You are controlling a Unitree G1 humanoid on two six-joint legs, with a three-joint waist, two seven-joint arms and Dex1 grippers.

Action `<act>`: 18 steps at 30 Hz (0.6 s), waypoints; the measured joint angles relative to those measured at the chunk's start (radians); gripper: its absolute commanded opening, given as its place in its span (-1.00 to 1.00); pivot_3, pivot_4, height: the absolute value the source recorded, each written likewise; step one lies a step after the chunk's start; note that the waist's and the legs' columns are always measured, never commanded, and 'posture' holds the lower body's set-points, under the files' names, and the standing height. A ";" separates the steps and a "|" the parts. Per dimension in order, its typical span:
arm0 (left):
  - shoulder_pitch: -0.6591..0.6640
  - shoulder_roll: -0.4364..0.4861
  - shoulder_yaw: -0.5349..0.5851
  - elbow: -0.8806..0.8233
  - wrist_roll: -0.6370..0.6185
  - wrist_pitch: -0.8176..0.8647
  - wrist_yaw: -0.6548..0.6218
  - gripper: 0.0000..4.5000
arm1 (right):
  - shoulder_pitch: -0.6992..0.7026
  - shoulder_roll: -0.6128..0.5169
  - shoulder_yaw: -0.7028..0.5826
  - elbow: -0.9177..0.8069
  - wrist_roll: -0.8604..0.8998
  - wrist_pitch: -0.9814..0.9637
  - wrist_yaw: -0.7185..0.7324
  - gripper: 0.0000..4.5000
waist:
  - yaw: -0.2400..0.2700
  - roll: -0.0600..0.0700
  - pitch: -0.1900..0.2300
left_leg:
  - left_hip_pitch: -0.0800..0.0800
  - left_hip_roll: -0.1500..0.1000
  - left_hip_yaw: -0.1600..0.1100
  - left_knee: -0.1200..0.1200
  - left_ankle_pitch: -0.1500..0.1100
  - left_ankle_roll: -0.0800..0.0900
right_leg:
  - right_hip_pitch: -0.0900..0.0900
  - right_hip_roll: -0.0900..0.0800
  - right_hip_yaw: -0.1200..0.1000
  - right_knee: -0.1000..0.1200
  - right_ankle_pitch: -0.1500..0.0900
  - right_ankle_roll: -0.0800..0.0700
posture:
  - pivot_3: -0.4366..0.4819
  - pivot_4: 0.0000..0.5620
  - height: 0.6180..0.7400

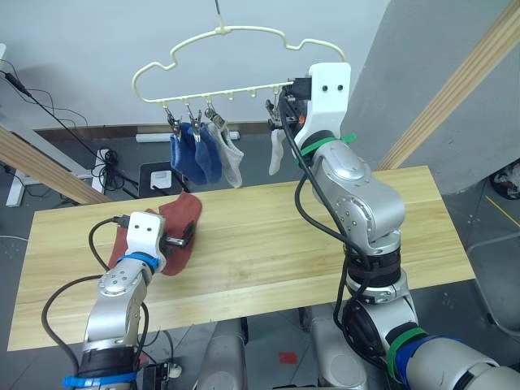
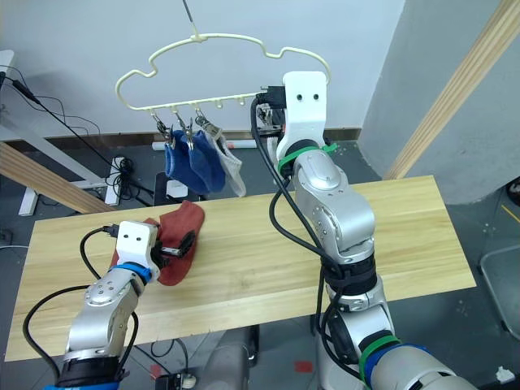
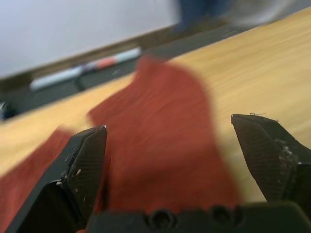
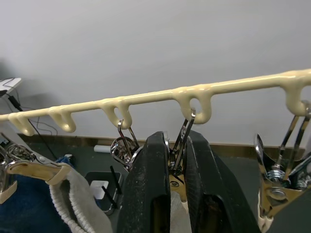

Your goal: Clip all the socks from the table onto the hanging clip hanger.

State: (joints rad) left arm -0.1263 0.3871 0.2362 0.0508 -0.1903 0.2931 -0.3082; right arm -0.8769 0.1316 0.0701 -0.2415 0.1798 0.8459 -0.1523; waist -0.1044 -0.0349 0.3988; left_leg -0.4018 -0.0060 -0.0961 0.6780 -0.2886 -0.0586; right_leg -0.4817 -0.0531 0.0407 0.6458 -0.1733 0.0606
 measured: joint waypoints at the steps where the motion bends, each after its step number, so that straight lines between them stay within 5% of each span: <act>1: -0.015 -0.007 -0.001 0.020 0.000 0.000 0.010 1.00 | 0.000 0.000 0.001 0.000 0.000 0.001 0.001 -0.97 | 0.000 0.000 0.000 | 0.000 0.000 0.000 0.000 0.000 0.000 | 0.000 0.000 0.000 0.000 0.000 0.000 | -0.33 0.40 1.00; 10: -0.128 -0.018 -0.039 0.167 0.049 -0.024 0.033 1.00 | 0.005 0.000 0.001 -0.003 0.000 0.024 0.007 -0.97 | -0.005 0.000 0.000 | 0.000 0.000 0.000 0.000 0.000 0.000 | 0.000 0.000 0.000 0.000 0.000 0.000 | -0.38 0.44 1.00; 18: -0.116 -0.001 -0.077 0.155 0.080 -0.013 0.035 0.14 | 0.008 0.000 0.001 -0.026 0.001 0.043 0.006 -0.97 | -0.011 0.000 0.000 | 0.002 0.000 0.001 0.000 0.000 0.000 | 0.001 0.000 0.001 0.001 0.000 0.000 | -0.38 0.44 1.00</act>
State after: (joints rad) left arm -0.2420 0.3859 0.1590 0.2061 -0.1106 0.2799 -0.2734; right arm -0.8692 0.1316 0.0709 -0.2677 0.1805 0.8885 -0.1462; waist -0.1156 -0.0349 0.3988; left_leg -0.3997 -0.0056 -0.0955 0.6777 -0.2886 -0.0586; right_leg -0.4807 -0.0529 0.0413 0.6465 -0.1733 0.0606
